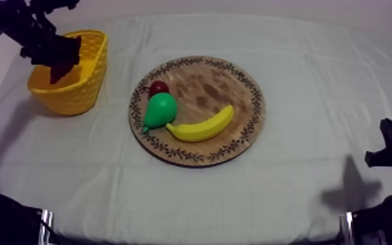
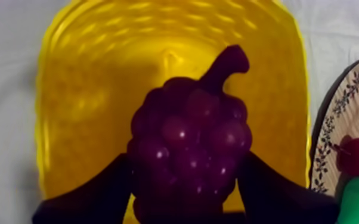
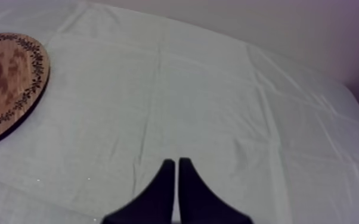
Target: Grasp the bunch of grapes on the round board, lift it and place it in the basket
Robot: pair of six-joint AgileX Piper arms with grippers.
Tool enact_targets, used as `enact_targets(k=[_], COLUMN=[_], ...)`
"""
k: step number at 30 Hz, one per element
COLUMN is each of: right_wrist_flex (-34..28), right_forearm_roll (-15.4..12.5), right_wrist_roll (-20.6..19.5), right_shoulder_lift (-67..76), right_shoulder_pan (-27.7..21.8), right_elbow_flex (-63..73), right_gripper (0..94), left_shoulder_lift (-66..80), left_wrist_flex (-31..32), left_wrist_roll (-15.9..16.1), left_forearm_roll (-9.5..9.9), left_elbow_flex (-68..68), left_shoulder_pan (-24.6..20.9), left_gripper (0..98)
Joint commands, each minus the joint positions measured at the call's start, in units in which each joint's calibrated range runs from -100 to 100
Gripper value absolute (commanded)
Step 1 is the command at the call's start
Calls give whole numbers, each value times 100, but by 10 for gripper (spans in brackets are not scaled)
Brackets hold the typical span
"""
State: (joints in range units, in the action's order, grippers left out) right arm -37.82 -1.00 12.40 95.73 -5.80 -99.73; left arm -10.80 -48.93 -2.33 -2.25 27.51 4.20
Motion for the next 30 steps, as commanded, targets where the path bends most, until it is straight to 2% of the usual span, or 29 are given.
enact_targets(k=[1, 11, 13, 17, 21, 25, 30], right_wrist_flex=[0, 0, 0, 0, 0, 0, 0], right_forearm_roll=[0, 0, 0, 0, 0, 0, 0], right_wrist_roll=[-2, -2, -2, -2, -2, -2, -2], right_shoulder_lift=[2, 2, 2, 2, 2, 2, 2], right_shoulder_pan=[-2, -2, -2, -2, -2, -2, -2], right_elbow_flex=[-4, -4, -4, -4, -4, -4, -4], right_gripper=[2, 2, 2, 2, 2, 2, 2], left_shoulder_lift=[-147, -371, -353, -285, -158, 37, 557], left_wrist_flex=[13, 153, 166, 170, 207, 325, 638], left_wrist_roll=[18, -53, -57, -9, 4, 14, -35], left_forearm_roll=[-27, -39, -38, -47, -37, -54, -40], left_elbow_flex=[-86, -171, -149, -103, -19, 181, 675], left_shoulder_pan=[13, 132, 150, 186, 212, 218, 234], left_gripper=[620, 628, 688, 887, 946, 949, 834])
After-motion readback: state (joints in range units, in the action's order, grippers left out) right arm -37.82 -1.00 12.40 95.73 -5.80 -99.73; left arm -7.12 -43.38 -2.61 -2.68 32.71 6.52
